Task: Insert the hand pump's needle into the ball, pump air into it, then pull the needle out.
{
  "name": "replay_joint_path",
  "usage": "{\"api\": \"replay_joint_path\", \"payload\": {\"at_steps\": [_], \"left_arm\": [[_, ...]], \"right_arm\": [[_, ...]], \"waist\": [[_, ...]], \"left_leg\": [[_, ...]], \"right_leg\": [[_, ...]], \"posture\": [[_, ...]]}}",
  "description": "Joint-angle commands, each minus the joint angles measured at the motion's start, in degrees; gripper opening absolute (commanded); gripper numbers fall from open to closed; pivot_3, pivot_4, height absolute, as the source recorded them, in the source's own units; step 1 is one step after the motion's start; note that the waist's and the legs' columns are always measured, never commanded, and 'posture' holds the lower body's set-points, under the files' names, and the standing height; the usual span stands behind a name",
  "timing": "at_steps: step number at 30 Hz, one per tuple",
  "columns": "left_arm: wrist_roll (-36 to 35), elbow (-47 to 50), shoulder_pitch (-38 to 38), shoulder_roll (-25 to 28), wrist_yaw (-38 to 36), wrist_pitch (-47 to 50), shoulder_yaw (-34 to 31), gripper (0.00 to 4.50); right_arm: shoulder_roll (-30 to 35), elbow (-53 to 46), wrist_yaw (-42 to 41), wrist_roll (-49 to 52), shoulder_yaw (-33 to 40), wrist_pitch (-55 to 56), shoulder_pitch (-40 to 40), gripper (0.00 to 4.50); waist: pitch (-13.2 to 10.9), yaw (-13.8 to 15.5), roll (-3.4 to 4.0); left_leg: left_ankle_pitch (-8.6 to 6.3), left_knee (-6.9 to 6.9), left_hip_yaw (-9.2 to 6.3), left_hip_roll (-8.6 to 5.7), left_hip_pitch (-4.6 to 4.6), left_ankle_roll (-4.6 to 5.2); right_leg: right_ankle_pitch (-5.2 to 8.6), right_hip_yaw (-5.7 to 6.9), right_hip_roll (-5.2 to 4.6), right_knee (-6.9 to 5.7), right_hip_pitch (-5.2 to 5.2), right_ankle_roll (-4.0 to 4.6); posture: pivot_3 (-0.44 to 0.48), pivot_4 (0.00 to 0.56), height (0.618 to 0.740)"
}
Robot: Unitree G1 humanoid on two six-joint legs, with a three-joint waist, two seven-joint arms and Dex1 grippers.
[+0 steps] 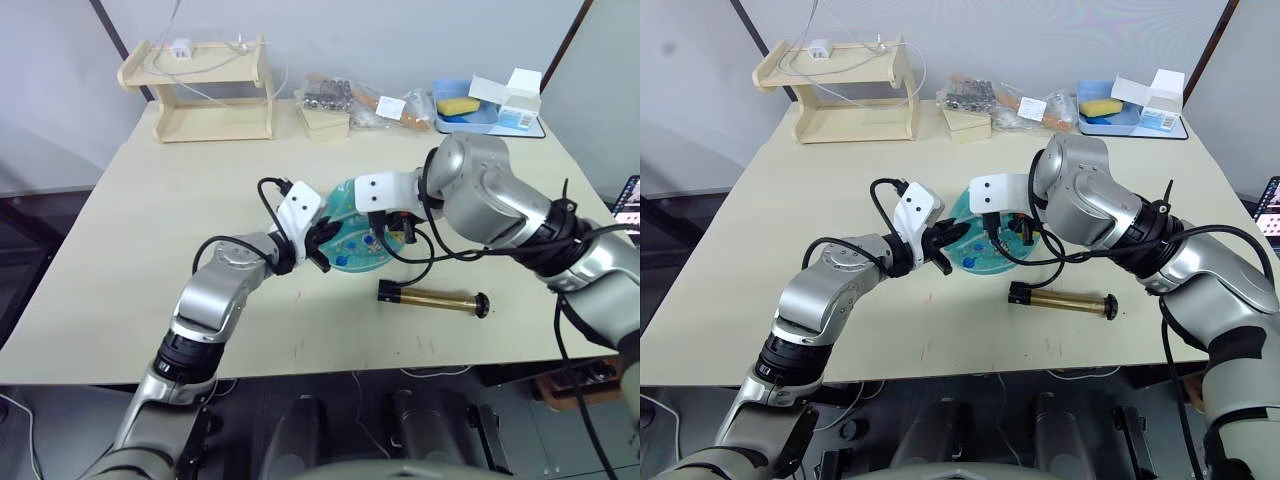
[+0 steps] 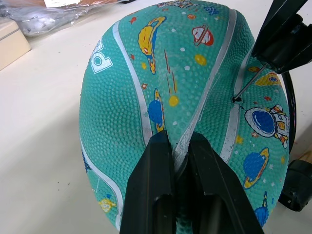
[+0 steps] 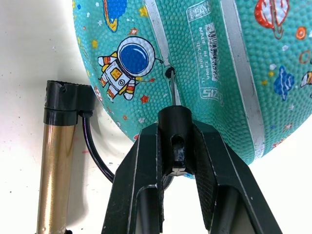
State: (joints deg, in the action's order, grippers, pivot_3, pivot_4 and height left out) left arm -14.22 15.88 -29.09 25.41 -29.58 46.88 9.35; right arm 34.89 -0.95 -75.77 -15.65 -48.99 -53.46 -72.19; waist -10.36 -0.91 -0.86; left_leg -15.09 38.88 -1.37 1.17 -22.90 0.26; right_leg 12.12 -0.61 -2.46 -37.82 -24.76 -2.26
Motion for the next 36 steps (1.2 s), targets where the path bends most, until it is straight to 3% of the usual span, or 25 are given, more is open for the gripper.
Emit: {"api": "replay_joint_path", "payload": {"at_steps": [1, 36], "left_arm": [[0.46, 0.09, 0.85, 0.3, -0.14, 0.95, 0.63, 0.0], [0.81, 0.42, 1.76, 0.28, 0.09, 0.53, 0.9, 0.0]], "right_arm": [[0.27, -1.27, -0.5, -0.53, 1.09, 0.52, -0.13, 0.31], [0.06, -1.39, -4.14, -2.95, 0.09, 5.22, 1.22, 0.31]], "waist": [[0.0, 0.0, 0.0], [0.0, -0.01, 0.0]], "left_leg": [[0.0, 0.0, 0.0, 0.0, 0.0, 0.0], [0.0, 0.0, 0.01, 0.0, 0.0, 0.0]], "right_leg": [[0.0, 0.0, 0.0, 0.0, 0.0, 0.0], [0.0, 0.01, 0.0, 0.0, 0.0, 0.0]], "posture": [[0.0, 0.15, 0.74], [0.0, 0.15, 0.74]]}}
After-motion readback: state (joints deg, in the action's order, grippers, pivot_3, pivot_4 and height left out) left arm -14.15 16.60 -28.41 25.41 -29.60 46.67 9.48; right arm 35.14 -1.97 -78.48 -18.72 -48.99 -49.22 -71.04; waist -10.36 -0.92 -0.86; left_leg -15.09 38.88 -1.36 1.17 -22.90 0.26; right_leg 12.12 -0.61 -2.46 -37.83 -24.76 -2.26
